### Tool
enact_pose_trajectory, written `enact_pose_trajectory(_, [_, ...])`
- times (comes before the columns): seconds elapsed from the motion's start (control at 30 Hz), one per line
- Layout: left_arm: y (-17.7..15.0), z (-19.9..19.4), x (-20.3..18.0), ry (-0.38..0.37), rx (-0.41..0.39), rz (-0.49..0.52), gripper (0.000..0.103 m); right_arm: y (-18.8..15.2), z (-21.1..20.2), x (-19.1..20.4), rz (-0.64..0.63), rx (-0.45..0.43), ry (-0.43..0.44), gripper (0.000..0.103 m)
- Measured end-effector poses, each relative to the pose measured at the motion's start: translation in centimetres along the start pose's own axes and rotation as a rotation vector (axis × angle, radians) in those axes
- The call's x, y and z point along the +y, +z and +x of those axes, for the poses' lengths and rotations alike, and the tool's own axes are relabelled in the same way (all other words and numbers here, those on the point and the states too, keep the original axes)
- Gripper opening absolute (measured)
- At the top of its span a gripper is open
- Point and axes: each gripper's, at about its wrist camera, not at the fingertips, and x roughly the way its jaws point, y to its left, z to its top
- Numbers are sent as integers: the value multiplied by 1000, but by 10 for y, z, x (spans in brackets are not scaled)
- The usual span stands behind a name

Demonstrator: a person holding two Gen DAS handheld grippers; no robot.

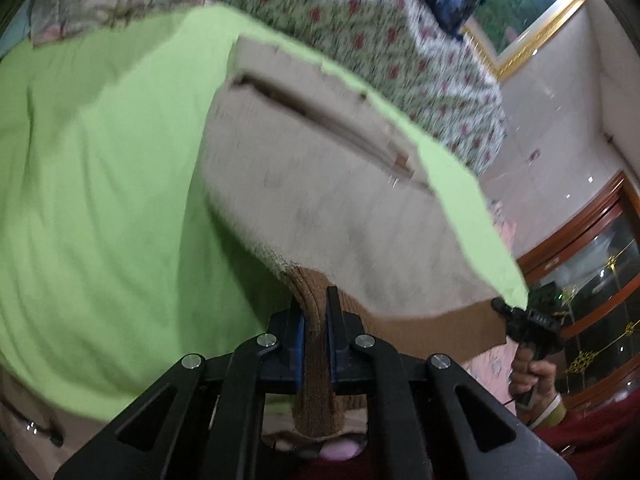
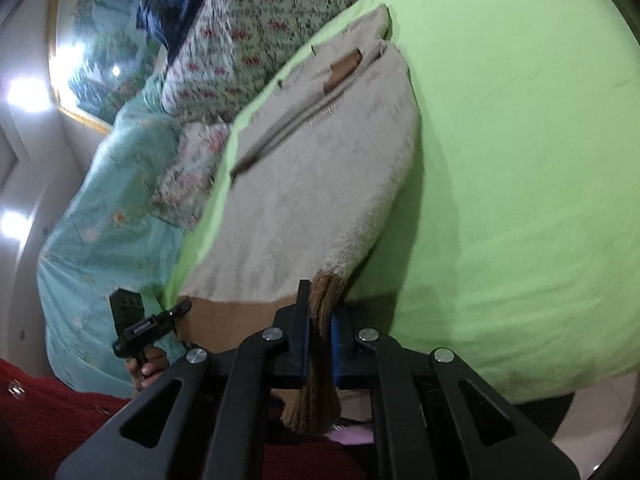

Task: Fold small clothes
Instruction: 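Lift the hem with the left gripper and fold it toward the collar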

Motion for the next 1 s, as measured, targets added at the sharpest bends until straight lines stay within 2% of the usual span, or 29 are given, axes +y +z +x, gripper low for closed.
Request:
enact_pose_trajectory(0.13, [42,-10,-12,-31,-89,17,7,38,-8,24,-35,-83,62,9])
enact_pose_trajectory(0.27, [102,-5,-24,-57,-184,13,7,88,-6,46,-87,-162,81,9])
enact_pose_trajectory(0.47, [197,27,-46,15,-284,52,7,176,32,61,-135,-226,26,9])
enact_pose_trajectory(0.53, [229,50,-46,57,-281,52,7,204,53,59,-137,-223,-3,9])
enact_pose_trajectory(0.73, [275,114,-33,133,-236,56,6,265,113,35,-108,-192,-88,9])
enact_pose_trajectory(1.0, [300,192,20,198,-151,-33,7,299,170,-15,-39,-139,-195,9])
